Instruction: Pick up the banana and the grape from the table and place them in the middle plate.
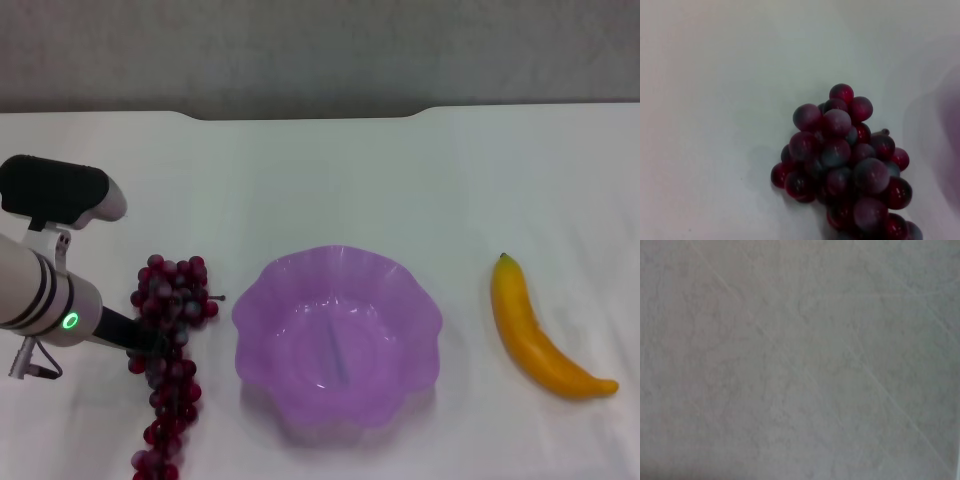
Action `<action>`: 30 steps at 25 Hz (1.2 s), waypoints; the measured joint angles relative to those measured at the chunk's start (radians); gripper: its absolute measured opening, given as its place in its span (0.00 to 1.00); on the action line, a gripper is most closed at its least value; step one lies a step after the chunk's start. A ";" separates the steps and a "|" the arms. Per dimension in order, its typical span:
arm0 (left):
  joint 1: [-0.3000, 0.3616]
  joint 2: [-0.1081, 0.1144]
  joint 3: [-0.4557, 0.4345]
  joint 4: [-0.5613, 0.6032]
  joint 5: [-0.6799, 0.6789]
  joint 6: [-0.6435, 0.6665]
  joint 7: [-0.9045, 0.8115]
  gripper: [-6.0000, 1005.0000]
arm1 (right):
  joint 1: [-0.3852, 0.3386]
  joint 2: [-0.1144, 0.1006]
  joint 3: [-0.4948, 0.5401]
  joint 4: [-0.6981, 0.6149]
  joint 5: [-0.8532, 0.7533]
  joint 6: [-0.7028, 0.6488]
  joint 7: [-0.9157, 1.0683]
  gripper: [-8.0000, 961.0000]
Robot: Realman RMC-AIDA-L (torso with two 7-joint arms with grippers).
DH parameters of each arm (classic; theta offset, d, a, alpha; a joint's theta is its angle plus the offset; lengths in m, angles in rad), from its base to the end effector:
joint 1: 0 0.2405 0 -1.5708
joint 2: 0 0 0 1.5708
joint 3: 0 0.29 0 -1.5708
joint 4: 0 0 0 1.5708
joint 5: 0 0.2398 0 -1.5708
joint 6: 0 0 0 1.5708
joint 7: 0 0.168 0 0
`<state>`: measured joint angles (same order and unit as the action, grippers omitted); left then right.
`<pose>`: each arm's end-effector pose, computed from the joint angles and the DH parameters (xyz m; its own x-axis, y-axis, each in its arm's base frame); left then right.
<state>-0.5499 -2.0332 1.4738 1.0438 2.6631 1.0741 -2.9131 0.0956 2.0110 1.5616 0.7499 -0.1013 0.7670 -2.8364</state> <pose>-0.2996 0.4371 -0.0535 0.4897 0.8656 0.1049 0.7039 -0.3215 -0.6333 0.3898 0.3695 0.0247 0.7841 0.0017 -0.6207 -0.6157 -0.1235 -0.7782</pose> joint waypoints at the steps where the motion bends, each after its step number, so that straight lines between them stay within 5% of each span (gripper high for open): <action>1: 0.003 0.000 0.000 0.006 0.000 0.000 0.000 0.33 | -0.001 0.000 0.000 0.000 0.000 0.000 0.000 0.92; 25: 0.016 0.001 0.013 0.045 0.014 0.005 -0.006 0.21 | -0.005 0.000 0.000 0.000 0.000 -0.001 0.000 0.92; 30: 0.051 0.001 0.027 0.128 0.020 0.008 -0.017 0.21 | -0.006 0.000 0.000 0.000 0.000 -0.003 0.000 0.92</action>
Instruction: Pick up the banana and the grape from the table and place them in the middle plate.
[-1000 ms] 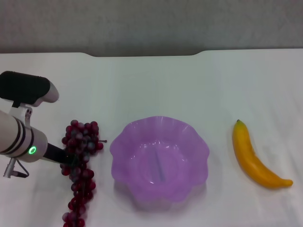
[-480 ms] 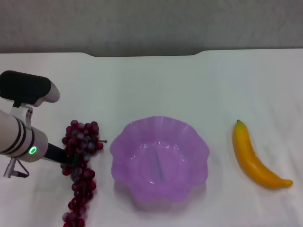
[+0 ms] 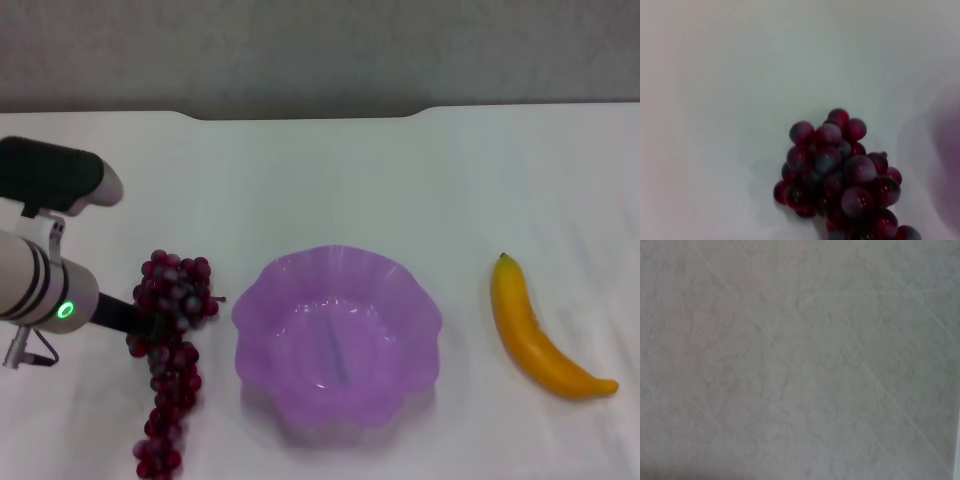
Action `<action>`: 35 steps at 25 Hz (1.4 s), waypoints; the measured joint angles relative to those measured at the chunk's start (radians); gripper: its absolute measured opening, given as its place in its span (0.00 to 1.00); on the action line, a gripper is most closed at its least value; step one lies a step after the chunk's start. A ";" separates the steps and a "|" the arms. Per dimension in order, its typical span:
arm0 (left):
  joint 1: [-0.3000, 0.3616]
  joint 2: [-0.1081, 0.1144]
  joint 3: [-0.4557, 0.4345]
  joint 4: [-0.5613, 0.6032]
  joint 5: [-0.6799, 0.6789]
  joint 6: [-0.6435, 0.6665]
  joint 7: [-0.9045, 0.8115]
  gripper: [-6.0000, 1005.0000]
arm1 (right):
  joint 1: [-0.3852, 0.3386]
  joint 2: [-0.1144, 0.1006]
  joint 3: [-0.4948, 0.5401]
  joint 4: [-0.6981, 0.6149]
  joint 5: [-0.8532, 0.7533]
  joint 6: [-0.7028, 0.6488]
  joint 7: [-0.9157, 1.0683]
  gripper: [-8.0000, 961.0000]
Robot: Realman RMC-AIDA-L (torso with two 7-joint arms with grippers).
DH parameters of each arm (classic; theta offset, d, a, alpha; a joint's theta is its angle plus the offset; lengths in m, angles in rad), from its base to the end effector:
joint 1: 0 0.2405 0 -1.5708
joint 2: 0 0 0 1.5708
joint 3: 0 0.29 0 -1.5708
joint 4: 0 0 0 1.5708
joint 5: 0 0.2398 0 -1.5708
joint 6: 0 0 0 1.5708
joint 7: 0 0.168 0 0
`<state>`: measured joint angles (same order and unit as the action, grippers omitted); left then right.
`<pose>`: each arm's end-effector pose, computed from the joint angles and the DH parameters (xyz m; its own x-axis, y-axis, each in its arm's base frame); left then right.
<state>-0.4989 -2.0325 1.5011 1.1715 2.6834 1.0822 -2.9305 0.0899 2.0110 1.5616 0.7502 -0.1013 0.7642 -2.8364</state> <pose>-0.2851 0.4353 -0.0420 0.5412 0.8303 0.1328 0.6793 -0.3387 -0.6510 0.3923 0.3674 0.0246 0.7843 -0.0051 -0.6204 -0.6165 -0.1192 -0.7783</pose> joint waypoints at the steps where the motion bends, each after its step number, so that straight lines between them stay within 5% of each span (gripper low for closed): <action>1: 0.009 0.000 0.005 0.025 0.008 0.001 -0.007 0.21 | 0.000 0.000 0.000 0.000 0.000 0.000 0.000 0.92; 15: 0.070 0.003 -0.019 0.339 0.112 0.105 -0.039 0.20 | -0.002 0.000 0.002 -0.001 0.000 0.001 0.000 0.92; 35: 0.075 0.005 -0.142 0.589 0.092 0.196 0.056 0.16 | -0.003 0.000 0.000 0.000 0.000 0.003 0.000 0.92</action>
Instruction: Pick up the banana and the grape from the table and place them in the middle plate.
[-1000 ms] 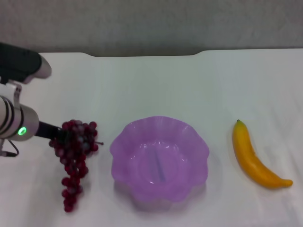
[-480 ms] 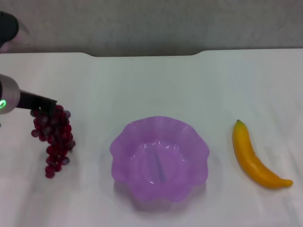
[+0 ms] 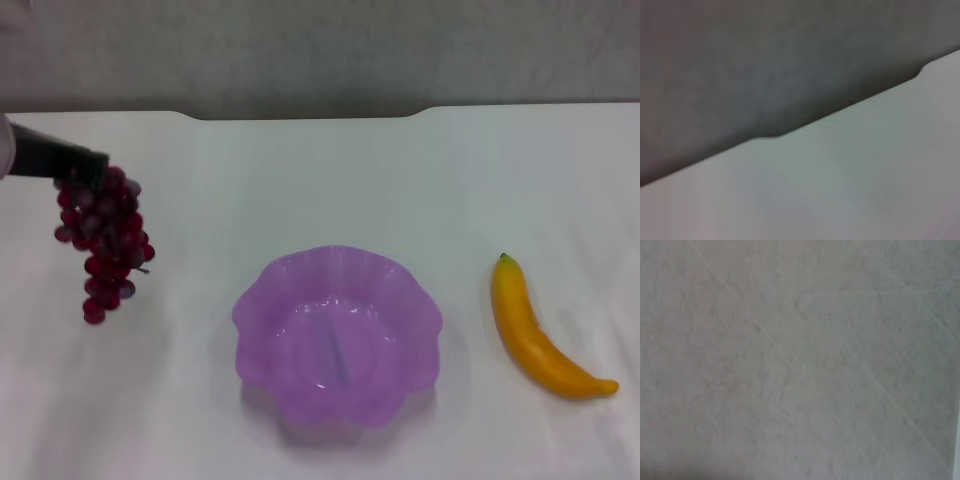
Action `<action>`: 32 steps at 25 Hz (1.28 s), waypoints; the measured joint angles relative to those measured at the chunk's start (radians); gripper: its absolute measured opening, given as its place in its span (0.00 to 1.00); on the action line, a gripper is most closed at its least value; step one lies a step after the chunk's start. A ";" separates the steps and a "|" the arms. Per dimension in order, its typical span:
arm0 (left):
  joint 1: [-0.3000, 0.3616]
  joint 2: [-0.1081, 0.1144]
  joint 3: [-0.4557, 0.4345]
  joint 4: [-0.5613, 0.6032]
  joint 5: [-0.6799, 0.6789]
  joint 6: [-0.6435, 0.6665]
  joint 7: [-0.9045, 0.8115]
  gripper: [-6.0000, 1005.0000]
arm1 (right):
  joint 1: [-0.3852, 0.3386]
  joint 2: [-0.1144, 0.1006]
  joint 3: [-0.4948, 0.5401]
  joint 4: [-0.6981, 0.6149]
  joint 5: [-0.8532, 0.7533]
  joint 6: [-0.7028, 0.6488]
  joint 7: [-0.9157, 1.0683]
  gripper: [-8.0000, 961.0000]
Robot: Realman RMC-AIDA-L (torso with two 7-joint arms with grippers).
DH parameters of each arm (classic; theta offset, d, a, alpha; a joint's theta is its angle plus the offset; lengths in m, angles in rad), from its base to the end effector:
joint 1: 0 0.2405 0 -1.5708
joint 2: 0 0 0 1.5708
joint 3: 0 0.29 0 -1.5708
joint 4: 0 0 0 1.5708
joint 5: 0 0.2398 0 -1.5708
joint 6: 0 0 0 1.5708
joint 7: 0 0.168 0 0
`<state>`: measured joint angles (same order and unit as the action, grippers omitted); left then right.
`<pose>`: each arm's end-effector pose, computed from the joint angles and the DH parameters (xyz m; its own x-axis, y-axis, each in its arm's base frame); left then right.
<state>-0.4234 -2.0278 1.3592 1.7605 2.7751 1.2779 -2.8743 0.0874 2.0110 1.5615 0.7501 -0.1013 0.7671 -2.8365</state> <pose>-0.1870 0.4315 0.0796 0.7642 0.5902 0.2600 0.5313 -0.3475 -0.7727 0.3928 0.3664 0.0247 0.7841 -0.0045 -0.6206 -0.6166 -0.1186 -0.7783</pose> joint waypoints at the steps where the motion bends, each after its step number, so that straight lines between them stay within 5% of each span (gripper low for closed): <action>1: 0.003 0.000 -0.004 0.017 -0.024 0.008 0.015 0.16 | 0.000 0.000 0.000 -0.001 0.000 0.000 0.000 0.92; 14: 0.043 -0.003 0.074 0.206 -0.154 0.077 0.060 0.15 | 0.000 0.000 0.000 -0.001 0.000 -0.002 -0.001 0.92; 32: 0.007 -0.004 0.247 0.256 -0.214 0.098 0.052 0.15 | 0.002 0.000 0.000 0.000 0.000 0.000 -0.001 0.92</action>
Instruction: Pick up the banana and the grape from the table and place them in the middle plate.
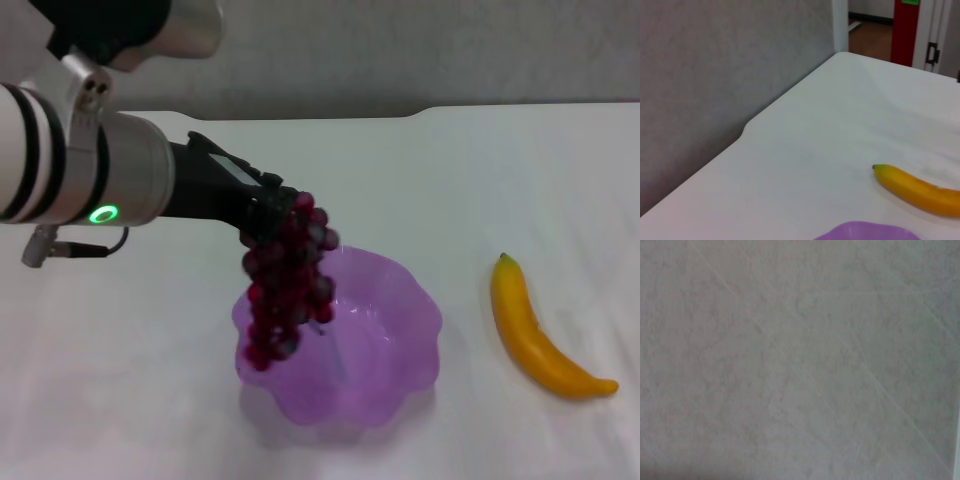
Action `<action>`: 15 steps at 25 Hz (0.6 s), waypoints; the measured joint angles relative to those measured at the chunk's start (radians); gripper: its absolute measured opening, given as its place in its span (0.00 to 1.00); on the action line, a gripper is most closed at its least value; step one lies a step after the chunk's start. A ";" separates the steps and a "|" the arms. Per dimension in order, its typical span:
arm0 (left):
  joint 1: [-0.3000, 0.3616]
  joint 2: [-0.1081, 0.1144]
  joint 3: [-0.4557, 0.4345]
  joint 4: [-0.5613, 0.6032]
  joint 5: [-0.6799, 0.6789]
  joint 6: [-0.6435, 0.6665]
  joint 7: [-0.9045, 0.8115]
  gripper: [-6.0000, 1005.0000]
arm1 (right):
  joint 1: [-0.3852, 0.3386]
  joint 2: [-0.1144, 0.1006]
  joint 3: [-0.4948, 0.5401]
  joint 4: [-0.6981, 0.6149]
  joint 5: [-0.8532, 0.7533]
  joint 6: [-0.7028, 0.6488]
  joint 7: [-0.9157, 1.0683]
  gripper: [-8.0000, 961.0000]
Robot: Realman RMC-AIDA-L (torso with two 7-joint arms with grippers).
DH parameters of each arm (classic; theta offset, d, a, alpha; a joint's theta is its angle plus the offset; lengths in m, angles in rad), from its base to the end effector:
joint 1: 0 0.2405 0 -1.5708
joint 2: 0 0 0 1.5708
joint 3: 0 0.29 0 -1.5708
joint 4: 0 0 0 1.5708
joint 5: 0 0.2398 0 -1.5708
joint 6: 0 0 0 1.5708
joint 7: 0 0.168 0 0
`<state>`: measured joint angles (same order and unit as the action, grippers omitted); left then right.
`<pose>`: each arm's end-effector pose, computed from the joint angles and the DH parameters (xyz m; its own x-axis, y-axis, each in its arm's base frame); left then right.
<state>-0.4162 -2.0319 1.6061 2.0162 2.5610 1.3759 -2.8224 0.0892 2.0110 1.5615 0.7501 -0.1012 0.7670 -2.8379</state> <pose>-0.0802 0.3654 0.0178 0.9260 0.3496 0.1427 0.3625 -0.7169 -0.5955 0.3921 0.3671 0.0247 0.7850 -0.0030 -0.6195 -0.6154 -0.1196 -0.7791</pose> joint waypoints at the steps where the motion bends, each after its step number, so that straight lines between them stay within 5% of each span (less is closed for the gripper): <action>1: -0.002 -0.001 0.007 0.000 -0.003 -0.005 -0.001 0.15 | 0.001 0.000 -0.001 -0.001 0.000 0.000 0.000 0.92; 15: -0.090 -0.002 0.054 -0.224 -0.025 -0.159 0.008 0.14 | 0.008 0.000 -0.003 -0.002 0.000 0.000 0.000 0.92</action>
<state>-0.5066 -2.0338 1.6602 1.7925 2.5363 1.2169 -2.8146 0.0968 2.0110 1.5583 0.7479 -0.1012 0.7669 -2.8379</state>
